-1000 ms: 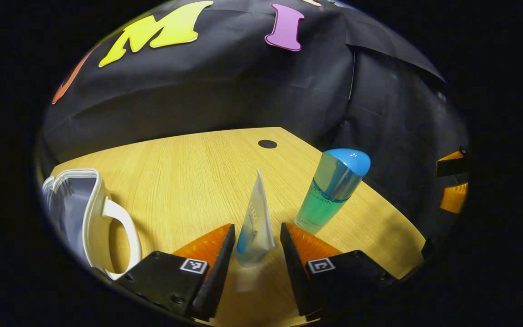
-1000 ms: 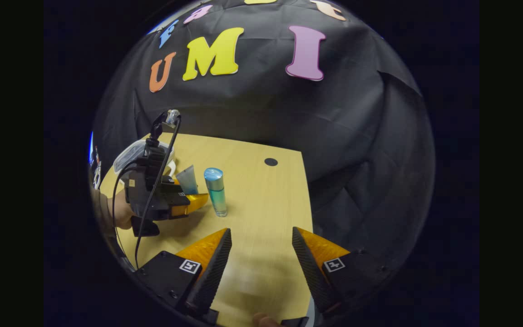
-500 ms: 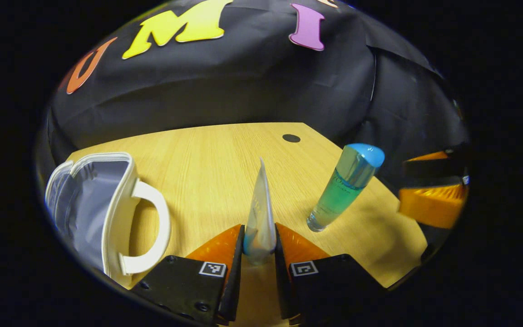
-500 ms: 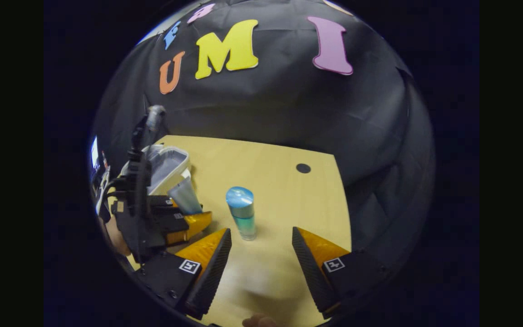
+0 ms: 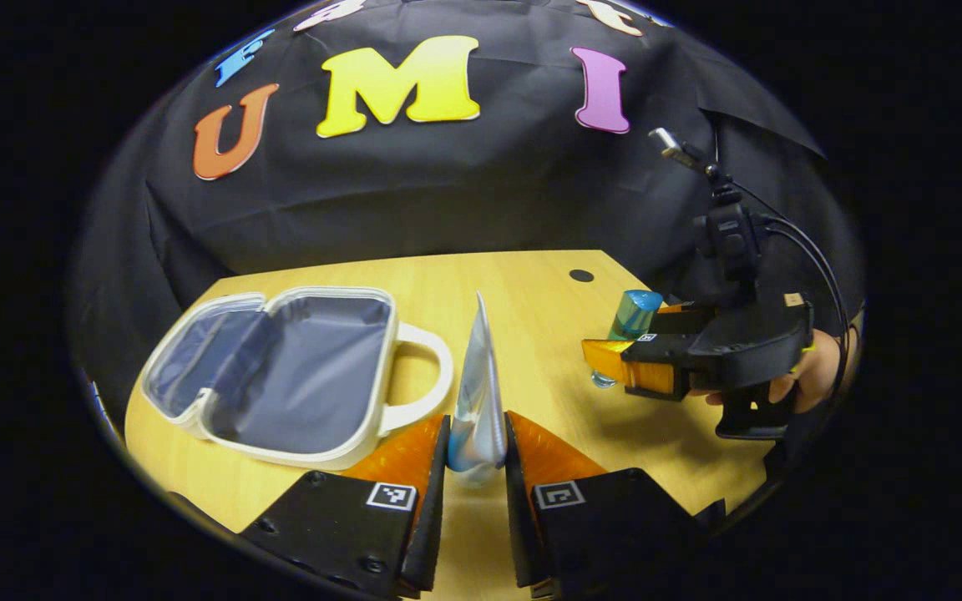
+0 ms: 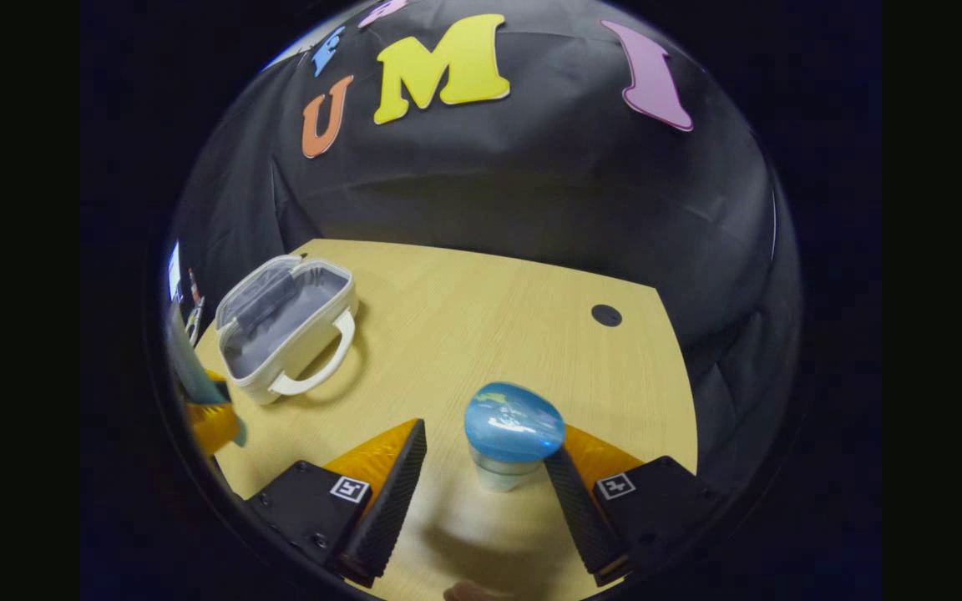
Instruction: First open the suitcase, pack the skin care products into it, and then close the suitcase.
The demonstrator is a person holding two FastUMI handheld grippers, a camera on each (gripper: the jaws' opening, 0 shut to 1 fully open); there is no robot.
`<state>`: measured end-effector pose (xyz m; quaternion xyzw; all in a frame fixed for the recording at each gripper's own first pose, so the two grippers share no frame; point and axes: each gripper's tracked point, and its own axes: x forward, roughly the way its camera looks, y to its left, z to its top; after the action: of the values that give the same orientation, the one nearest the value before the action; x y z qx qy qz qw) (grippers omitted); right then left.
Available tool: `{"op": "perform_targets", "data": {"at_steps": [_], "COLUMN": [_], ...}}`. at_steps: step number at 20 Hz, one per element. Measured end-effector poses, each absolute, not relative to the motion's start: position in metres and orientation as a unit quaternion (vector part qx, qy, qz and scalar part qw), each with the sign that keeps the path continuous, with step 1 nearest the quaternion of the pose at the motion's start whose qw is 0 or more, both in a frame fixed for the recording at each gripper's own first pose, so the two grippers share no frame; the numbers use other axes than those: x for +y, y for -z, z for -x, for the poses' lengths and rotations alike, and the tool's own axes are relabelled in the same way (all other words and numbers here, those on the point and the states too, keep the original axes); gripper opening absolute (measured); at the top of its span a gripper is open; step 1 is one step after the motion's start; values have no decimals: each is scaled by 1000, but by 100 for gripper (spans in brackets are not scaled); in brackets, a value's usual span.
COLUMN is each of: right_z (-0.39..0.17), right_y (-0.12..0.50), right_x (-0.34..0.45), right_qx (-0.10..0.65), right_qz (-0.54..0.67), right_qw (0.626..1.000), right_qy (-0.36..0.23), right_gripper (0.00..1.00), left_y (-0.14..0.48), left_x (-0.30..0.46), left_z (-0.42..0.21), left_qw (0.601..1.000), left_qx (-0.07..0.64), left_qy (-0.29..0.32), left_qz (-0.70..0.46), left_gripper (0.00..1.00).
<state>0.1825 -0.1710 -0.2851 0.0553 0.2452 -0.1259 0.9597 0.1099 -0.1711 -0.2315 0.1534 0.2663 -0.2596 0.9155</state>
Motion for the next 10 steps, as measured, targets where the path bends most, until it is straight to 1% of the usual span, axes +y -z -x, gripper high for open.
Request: {"op": "perform_targets", "data": {"at_steps": [1, 2, 3, 6, 7, 8, 9, 10], "right_z": [-184, -185, -186, -184, -186, -184, -183, -180], "right_y": [290, 291, 292, 290, 293, 295, 294, 295], "right_x": [-169, -168, -167, -172, -170, -168, -165, -160], "right_qx": [250, 251, 250, 247, 248, 249, 252, 256], "right_qz": [-56, -53, -53, -62, -67, -66, -66, -65], "right_qw": [959, 958, 959, 955, 955, 954, 953, 952], "right_qy": [125, 125, 126, 152, 152, 154, 155, 153], "right_gripper": [80, 79, 78, 50, 40, 40, 38, 39], "left_y": [223, 215, 207, 181, 175, 169, 164, 160], "left_x": [-164, -155, -146, -125, -118, -110, -101, -97], "left_z": [-104, -100, -97, -98, -100, -103, -108, -113], "left_qw": [918, 921, 923, 928, 929, 930, 932, 932], "left_qx": [267, 266, 267, 256, 253, 252, 254, 255], "left_qy": [256, 246, 239, 233, 232, 227, 223, 224], "left_qz": [-143, -139, -142, -139, -138, -137, -134, -127], "left_gripper": [42, 41, 37, 37, 42, 37, 37, 37]}}
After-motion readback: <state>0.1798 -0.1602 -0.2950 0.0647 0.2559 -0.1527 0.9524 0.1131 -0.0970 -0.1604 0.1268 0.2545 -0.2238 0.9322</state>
